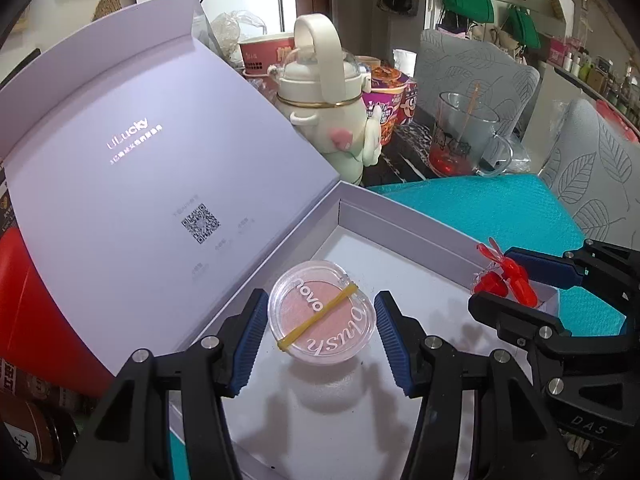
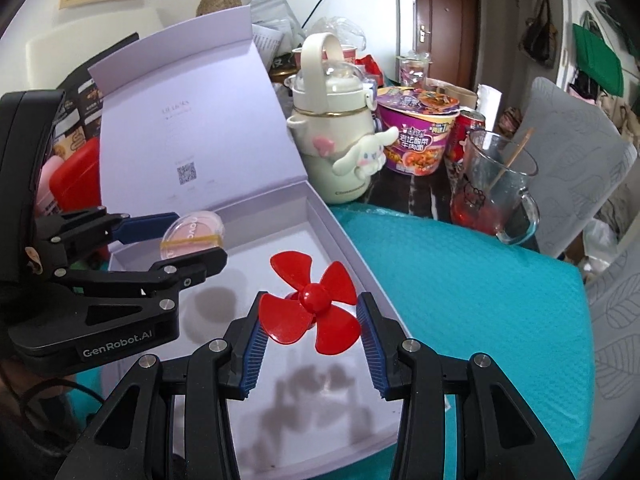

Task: Organize rigid objects
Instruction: 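Lower both held items into the white box and open both grippers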

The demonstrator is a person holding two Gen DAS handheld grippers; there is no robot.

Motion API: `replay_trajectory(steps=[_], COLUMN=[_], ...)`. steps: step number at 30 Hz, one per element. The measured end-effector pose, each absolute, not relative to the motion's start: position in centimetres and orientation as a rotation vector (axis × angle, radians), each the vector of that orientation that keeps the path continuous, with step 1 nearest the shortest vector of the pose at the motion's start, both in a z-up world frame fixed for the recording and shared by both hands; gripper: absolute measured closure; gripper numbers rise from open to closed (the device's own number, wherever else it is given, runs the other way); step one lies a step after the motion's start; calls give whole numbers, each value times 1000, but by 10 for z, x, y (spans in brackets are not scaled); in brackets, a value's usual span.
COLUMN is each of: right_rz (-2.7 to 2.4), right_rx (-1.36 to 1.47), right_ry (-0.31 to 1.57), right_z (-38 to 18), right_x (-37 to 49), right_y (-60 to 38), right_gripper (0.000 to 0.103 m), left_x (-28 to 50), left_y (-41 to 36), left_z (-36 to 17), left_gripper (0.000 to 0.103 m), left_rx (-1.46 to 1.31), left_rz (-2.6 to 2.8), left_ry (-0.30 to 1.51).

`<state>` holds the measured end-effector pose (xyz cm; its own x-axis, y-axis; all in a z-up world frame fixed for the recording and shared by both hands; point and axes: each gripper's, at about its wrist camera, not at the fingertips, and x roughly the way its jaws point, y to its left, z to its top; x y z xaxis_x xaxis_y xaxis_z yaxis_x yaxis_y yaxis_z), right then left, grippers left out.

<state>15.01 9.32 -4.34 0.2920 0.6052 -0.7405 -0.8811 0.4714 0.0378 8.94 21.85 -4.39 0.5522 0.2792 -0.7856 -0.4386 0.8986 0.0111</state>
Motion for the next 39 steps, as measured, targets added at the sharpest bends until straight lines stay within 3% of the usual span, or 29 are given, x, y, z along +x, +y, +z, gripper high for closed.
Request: replay_trajectory(steps=[11,15,16,18,20,39], right_rz=[1026,1017,1013,1004,1004,992], right_rx=[-400,-401,-401,-397,-396,-369], right_ry=[811,811,811,800,789,692], right_z=[-50,-49,-49,-46,-44,-9], right_x=[155,155,155,155,155,135], right_y=[94,94,93,92,91,78], right_gripper=[59,48,47,45,44,44], left_x=[96,96,95,93,89,63], left_y=[226,229,229,229,228,213], left_z=[-62,-62,-61,-58,-51,6], left_gripper=[49,48,46,28,22,22], left_rx=[-269,-293,-283,-275,-273,-223], left_rz=[405,412,431,450,451,466], left_ry=[966,971,974,966,945,817])
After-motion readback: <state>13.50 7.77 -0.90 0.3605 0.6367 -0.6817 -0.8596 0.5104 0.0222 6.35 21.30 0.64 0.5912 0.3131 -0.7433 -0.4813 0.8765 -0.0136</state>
